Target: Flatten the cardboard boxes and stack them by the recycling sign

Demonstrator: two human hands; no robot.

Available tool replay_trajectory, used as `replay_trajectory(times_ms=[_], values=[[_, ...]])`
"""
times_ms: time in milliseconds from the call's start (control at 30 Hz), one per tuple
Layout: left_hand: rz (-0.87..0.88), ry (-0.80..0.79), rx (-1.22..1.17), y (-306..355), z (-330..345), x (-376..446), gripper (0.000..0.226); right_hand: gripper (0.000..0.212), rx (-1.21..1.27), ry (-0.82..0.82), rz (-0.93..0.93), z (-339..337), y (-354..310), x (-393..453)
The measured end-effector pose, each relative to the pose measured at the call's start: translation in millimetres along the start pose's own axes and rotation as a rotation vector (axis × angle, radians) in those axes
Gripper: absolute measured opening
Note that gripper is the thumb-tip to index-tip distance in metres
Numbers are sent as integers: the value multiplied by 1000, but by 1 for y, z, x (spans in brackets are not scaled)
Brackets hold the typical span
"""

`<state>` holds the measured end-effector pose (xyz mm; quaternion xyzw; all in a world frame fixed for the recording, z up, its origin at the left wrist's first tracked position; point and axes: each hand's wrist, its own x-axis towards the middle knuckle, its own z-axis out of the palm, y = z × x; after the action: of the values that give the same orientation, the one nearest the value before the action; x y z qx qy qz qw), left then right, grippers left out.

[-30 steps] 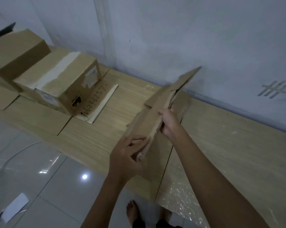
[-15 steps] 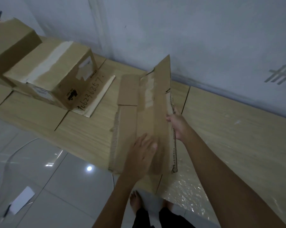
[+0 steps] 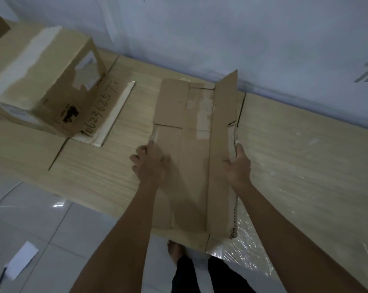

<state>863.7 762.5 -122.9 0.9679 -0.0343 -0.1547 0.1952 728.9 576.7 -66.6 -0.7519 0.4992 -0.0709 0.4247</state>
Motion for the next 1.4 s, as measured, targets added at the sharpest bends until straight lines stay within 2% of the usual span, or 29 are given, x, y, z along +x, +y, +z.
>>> replay_trajectory(times_ms=[67, 167, 267, 400, 500, 667, 833, 1133, 1400], values=[[-11, -6, -119, 3, -1, 13, 74, 55, -23, 11, -29, 1, 2, 2], [-88, -28, -224, 3, -7, 29, 85, 34, 67, 0, -44, 0, 6, 6], [-50, -128, -313, 2, -12, 33, 60, 29, 232, -26, 8, -12, 10, 4], [-17, -112, -500, 1, -14, 14, 31, 29, 482, -78, 54, -47, 20, -13], [12, -117, -668, 13, -15, -19, 20, 25, 551, -53, 22, -83, 34, -34], [140, -94, -839, 54, -13, -115, 18, 24, 597, 38, -18, -163, 79, -81], [260, -122, -880, 99, 11, -247, 17, 25, 622, 136, -43, -271, 166, -145], [371, -351, -984, 192, 83, -477, 15, 23, 596, 403, -36, -454, 335, -263], [513, -479, -933, 319, 149, -610, 12, 25, 628, 647, 38, -586, 452, -287]])
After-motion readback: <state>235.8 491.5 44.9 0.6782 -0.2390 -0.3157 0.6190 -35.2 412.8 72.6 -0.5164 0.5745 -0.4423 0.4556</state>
